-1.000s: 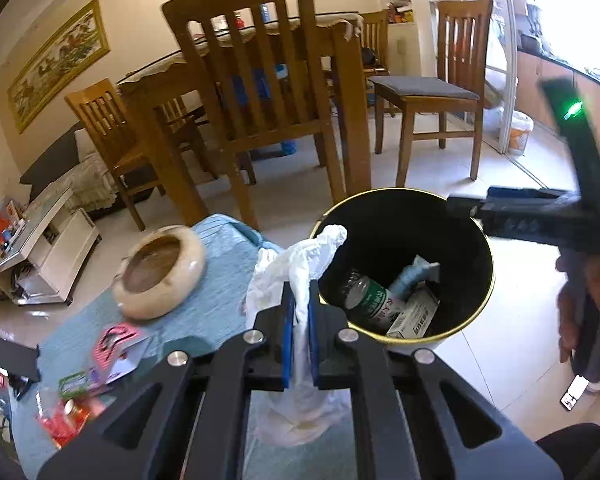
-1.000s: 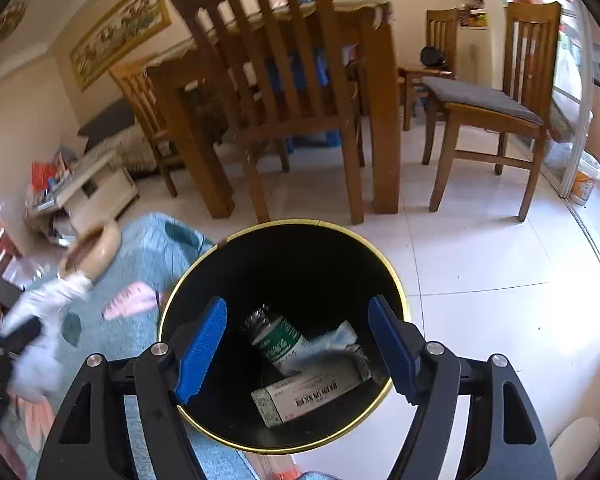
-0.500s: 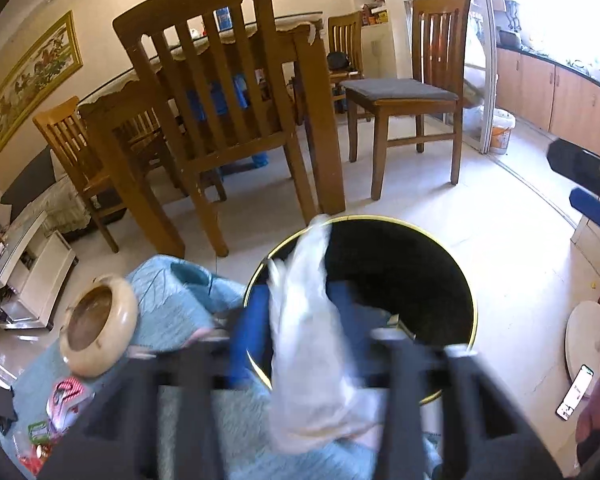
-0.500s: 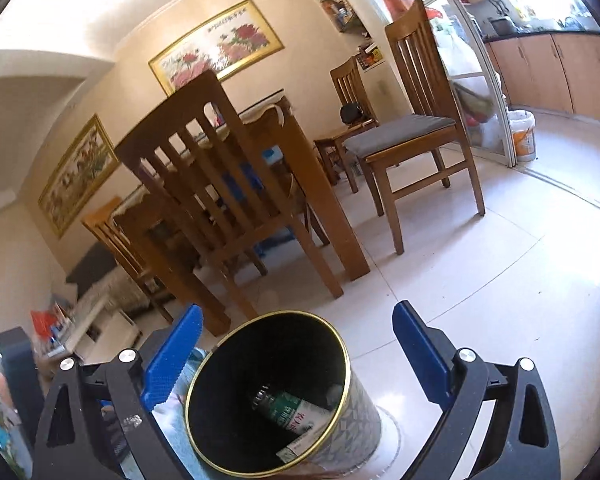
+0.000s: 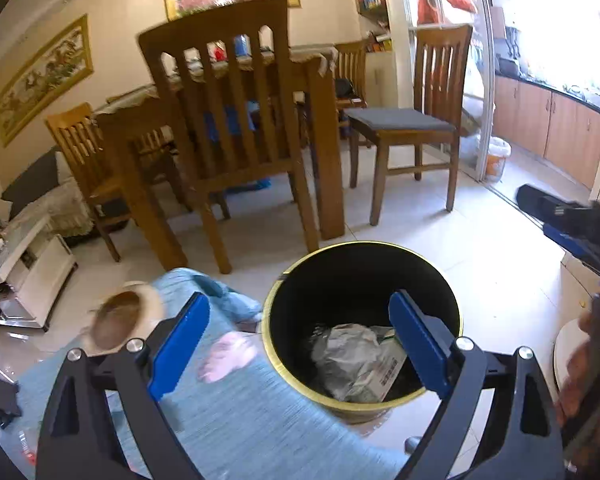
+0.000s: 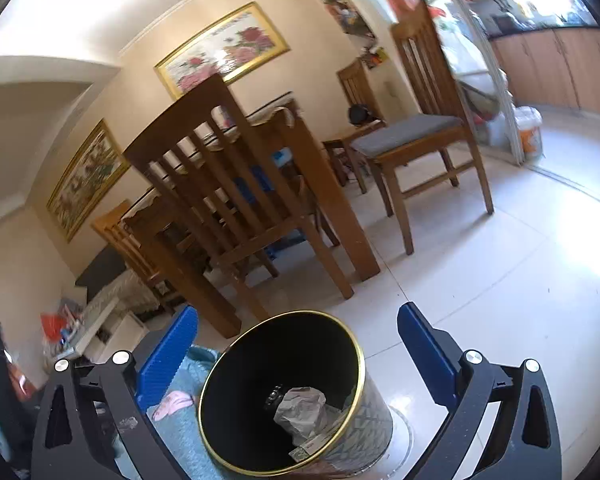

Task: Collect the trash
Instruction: 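Open the left tool over the black bin to drop the plastic bag, then grasp the white paper cup on the table with the right tool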

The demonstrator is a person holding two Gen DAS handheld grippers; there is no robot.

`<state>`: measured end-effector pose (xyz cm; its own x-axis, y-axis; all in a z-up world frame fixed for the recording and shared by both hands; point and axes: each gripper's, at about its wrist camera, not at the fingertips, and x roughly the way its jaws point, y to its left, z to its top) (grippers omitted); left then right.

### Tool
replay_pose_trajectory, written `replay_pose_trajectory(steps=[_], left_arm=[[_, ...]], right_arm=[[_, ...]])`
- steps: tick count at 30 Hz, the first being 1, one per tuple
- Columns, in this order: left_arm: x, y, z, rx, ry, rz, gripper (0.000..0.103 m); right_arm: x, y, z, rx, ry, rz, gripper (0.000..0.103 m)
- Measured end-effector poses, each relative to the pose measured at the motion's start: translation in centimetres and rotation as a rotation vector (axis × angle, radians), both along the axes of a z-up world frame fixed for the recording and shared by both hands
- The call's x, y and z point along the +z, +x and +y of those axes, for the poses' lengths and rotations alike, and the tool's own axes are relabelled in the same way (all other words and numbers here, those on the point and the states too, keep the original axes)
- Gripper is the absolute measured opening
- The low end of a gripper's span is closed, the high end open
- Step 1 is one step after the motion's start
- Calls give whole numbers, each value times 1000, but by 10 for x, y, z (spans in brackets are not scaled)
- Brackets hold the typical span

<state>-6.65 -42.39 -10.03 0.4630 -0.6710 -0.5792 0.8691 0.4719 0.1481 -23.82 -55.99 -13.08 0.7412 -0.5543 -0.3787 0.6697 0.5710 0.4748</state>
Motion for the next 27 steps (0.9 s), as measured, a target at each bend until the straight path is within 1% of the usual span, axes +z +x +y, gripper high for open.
replay_pose_trajectory(steps=[1,3,5,7,9,10,11,12,13,15,17,19,21,22,24,27], left_arm=[[7,0,20,13,-13,-13,94],[16,2,57,53,-30,-27,100],[21,9,114,107,-44,12,100],[21,11,159,149,-44,23,100],[19,16,220,237,-38,10,100],[18,20,244,282,-37,7,100],[14,28,276,356,-32,5,100],[12,36,297,412,-25,10,100],[8,45,317,467,-18,22,100],[1,65,359,570,-22,67,100],[-5,85,400,664,-50,129,100],[-7,93,425,718,-80,155,100],[-8,100,447,756,-114,170,100],[-9,100,451,759,-122,171,100],[-11,102,460,763,-135,172,100],[-15,105,467,754,-147,185,100]], right_arm=[[3,9,6,35,-15,19,99],[6,24,20,100,-38,52,99],[9,43,42,185,-73,100,99],[11,64,68,286,-115,149,99],[12,77,87,351,-146,187,99],[12,88,102,396,-171,222,99],[11,94,111,418,-181,240,99],[10,101,121,440,-187,258,99],[10,108,136,470,-181,265,99],[8,119,166,530,-150,247,99],[-2,139,209,668,-71,218,99],[-11,164,255,823,-30,242,99],[-13,187,306,956,-54,282,99],[-13,193,322,992,-70,294,99],[-8,210,352,1035,-100,317,99],[-7,228,376,1035,-129,348,99]])
